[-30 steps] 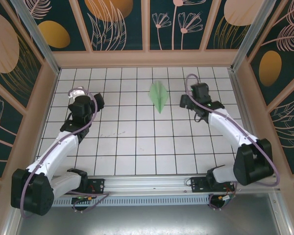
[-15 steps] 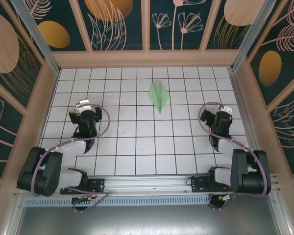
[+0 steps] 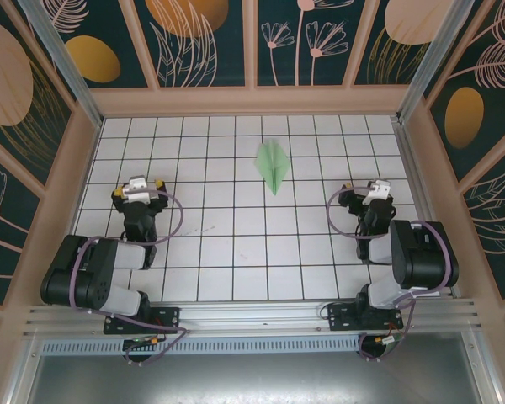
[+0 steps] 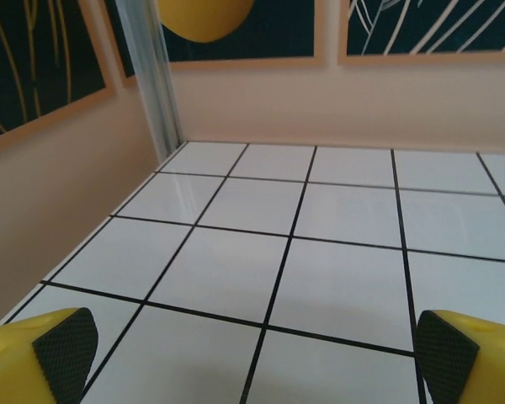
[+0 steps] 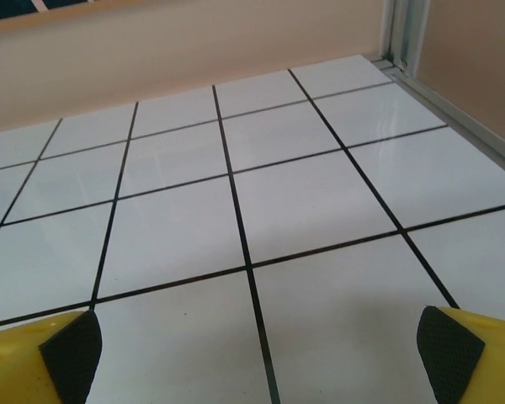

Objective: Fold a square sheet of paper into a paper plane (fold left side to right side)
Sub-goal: Reset both arms

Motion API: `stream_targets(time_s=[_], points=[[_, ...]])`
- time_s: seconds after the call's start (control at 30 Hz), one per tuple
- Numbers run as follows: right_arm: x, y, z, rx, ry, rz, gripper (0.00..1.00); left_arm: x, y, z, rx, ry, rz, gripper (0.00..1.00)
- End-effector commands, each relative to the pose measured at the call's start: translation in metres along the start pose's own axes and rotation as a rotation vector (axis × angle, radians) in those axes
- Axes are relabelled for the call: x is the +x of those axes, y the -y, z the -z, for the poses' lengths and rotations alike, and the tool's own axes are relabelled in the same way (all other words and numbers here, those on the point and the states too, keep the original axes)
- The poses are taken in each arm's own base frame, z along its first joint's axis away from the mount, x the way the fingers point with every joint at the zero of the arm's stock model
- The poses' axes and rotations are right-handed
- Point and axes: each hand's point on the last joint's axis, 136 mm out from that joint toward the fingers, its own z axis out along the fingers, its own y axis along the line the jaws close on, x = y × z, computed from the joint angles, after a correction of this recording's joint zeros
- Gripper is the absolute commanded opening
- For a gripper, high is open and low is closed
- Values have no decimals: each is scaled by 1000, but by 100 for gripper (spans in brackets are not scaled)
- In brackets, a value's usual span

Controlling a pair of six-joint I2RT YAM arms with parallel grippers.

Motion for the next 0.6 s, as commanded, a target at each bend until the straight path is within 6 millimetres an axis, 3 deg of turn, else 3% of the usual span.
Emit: stream_targets(time_s=[0.0, 0.1, 0.2, 0.57], points=[[-24, -11, -1, -63, 92, 16, 99, -16, 0, 10, 54, 124, 82, 98], [-24, -11, -1, -61, 92, 15, 99, -10, 4, -1, 53, 68, 69, 99], [-24, -11, -1, -58, 90, 20, 99, -8, -6, -9, 10, 47, 101, 99], [-23, -17, -3, -71, 81, 42, 99, -7, -13, -8, -29, 53, 117, 99]])
